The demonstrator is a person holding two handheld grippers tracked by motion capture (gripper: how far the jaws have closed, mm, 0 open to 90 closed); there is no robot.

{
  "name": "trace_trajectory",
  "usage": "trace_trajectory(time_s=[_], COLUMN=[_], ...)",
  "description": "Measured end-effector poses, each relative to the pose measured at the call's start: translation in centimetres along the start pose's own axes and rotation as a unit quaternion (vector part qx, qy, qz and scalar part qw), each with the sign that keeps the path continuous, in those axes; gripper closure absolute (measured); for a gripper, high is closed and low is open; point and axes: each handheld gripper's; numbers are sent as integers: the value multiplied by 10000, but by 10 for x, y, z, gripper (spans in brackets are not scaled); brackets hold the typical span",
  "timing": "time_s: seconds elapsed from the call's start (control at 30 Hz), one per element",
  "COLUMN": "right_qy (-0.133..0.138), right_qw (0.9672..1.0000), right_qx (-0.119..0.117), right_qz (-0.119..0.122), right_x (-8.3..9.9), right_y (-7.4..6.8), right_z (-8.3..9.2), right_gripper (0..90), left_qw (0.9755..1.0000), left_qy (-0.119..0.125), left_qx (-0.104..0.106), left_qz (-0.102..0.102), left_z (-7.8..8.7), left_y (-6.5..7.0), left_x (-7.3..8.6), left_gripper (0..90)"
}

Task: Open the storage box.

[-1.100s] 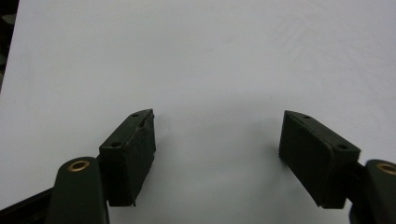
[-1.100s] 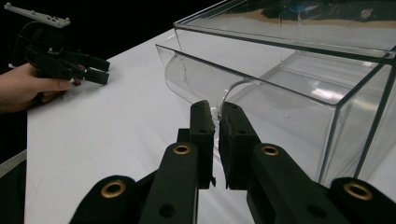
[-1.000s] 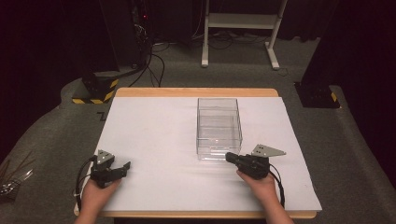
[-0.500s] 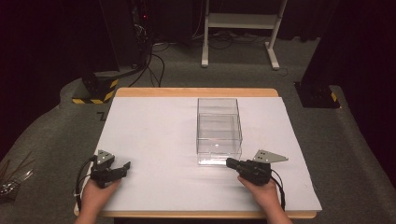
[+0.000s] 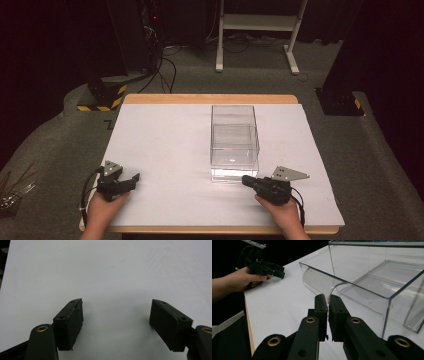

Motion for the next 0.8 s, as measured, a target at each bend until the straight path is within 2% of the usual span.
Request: trace_trajectory(time_s=[0.8], right_qy=[-118], right_qw=[9996], right_qx=[-222], right_qz=[107], right_x=[15], right_y=[-17], right_z=[22], right_gripper=[856], left_qw=[10000], left_qy=[-2], left_qx=[-3], left_qz=[3], left_z=[0], left_y=[0], left_x=[0], left_gripper=[274])
Point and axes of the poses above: each handheld gripper's, and its own axes: z roughly backward along the jaws, x roughly out of its underside, y roughly to its right, and after that the axes turned 9 degrees about x, right-handed
